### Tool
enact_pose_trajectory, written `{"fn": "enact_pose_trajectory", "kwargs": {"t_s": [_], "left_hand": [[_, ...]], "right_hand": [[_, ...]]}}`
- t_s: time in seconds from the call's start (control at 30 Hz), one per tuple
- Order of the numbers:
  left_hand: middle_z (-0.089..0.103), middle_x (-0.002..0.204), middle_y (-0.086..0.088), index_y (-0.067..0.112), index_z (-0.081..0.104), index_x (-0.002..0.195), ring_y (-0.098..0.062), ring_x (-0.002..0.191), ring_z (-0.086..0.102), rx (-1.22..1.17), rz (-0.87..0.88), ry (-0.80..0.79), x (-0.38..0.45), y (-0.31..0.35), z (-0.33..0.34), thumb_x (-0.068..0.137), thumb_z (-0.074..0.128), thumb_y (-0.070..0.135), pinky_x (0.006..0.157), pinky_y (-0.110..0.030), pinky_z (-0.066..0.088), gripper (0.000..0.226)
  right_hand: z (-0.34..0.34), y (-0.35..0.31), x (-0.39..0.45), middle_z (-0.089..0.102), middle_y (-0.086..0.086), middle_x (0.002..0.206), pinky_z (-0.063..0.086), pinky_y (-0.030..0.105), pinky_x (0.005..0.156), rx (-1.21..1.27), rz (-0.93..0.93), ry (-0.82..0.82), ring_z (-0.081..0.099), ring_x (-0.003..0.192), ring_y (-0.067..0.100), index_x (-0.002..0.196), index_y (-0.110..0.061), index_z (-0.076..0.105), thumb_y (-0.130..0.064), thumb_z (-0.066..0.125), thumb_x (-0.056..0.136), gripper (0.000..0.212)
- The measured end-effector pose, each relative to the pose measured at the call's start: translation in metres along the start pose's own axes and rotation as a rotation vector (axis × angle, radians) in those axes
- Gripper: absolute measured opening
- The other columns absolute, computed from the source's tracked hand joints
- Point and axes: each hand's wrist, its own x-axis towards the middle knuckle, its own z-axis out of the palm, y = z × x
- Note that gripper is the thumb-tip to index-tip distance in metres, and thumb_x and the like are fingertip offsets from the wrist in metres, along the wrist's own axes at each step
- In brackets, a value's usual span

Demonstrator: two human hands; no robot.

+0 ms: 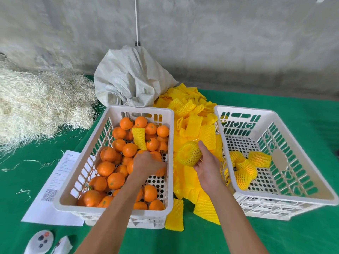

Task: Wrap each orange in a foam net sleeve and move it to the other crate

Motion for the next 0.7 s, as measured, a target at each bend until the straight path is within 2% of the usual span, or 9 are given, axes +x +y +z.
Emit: {"fn": "enact_pose_trajectory", "kwargs": {"t_s": [0.07,0.1,0.13,0.2,0.27,0.37,0.5,0.6,0.7], "left_hand": [[0.052,0.065,0.012,0.017,0.050,0.074,-0.012,0.060,0.050,-0.341,0.116,0.101,-0.006,0.000,-0.017,0.079,0.088,0.043,0.052,-0.024,0.040,0.046],[0.059,0.071,0.015,0.017,0.056,0.080,-0.009,0.063,0.057,-0.576,0.150,0.040,-0.015,0.005,-0.025,0.076,0.089,0.049,0.057,-0.022,0.047,0.046],[0.071,0.092,0.014,0.016,0.066,0.098,-0.007,0.081,0.068,-0.798,0.171,-0.090,-0.026,0.011,-0.030,0.073,0.090,0.055,0.072,-0.024,0.057,0.053],[0.071,0.132,0.002,0.019,0.066,0.133,-0.016,0.122,0.068,-1.003,0.220,-0.370,-0.042,0.022,-0.028,0.069,0.087,0.066,0.100,-0.041,0.057,0.082],[0.067,0.141,-0.001,0.028,0.069,0.134,-0.022,0.132,0.062,-1.017,0.310,-0.521,-0.055,0.033,-0.018,0.074,0.083,0.067,0.107,-0.047,0.052,0.073],[0.068,0.138,-0.004,0.028,0.073,0.129,-0.024,0.129,0.064,-1.037,0.297,-0.514,-0.062,0.041,-0.005,0.069,0.086,0.067,0.104,-0.041,0.055,0.073],[0.069,0.136,0.007,0.037,0.075,0.125,-0.028,0.133,0.057,-1.041,0.291,-0.474,-0.060,0.033,-0.001,0.065,0.082,0.077,0.112,-0.047,0.043,0.072],[0.072,0.132,0.003,0.032,0.077,0.121,-0.025,0.124,0.062,-0.996,0.317,-0.431,-0.060,0.030,-0.002,0.075,0.081,0.069,0.108,-0.047,0.044,0.060],[0.071,0.119,-0.014,0.017,0.068,0.101,-0.031,0.104,0.067,-0.994,0.228,-0.280,-0.061,0.032,0.000,0.066,0.094,0.058,0.090,-0.048,0.050,0.061]], "right_hand": [[0.000,-0.003,-0.002,0.077,0.000,0.115,0.055,0.040,0.095,-0.020,-0.031,-0.003,0.071,0.112,0.018,0.116,-0.022,0.070,-0.039,0.070,0.095,0.028],[0.002,-0.004,-0.004,0.076,0.001,0.117,0.054,0.042,0.099,-0.033,-0.047,-0.010,0.070,0.114,0.019,0.118,-0.021,0.070,-0.040,0.069,0.095,0.030],[0.004,-0.004,-0.006,0.076,0.002,0.118,0.053,0.044,0.102,-0.044,-0.058,-0.019,0.070,0.114,0.020,0.120,-0.020,0.070,-0.041,0.068,0.096,0.032],[0.010,-0.006,-0.010,0.074,0.008,0.120,0.053,0.046,0.101,-0.055,-0.065,-0.020,0.069,0.115,0.026,0.121,-0.016,0.070,-0.042,0.067,0.096,0.037],[0.015,-0.008,-0.013,0.071,0.015,0.124,0.056,0.043,0.092,-0.045,-0.046,-0.016,0.067,0.117,0.033,0.124,-0.012,0.069,-0.042,0.068,0.095,0.042],[0.012,-0.011,-0.015,0.068,0.016,0.128,0.056,0.040,0.082,-0.046,-0.019,-0.035,0.066,0.118,0.034,0.130,-0.012,0.066,-0.044,0.066,0.096,0.047],[0.002,-0.015,-0.015,0.067,0.009,0.128,0.051,0.051,0.101,-0.191,-0.080,-0.078,0.063,0.119,0.025,0.128,-0.017,0.066,-0.054,0.064,0.094,0.050],[0.000,-0.018,-0.016,0.055,0.018,0.086,0.043,0.033,0.074,-0.392,-0.291,-0.113,0.051,0.080,0.011,0.089,-0.007,0.058,-0.057,0.058,0.097,0.051],[0.005,-0.019,-0.018,0.039,-0.007,0.061,0.029,0.021,0.051,-0.602,-0.627,-0.094,0.033,0.057,0.005,0.074,-0.019,0.046,-0.045,0.054,0.103,0.040]]}}
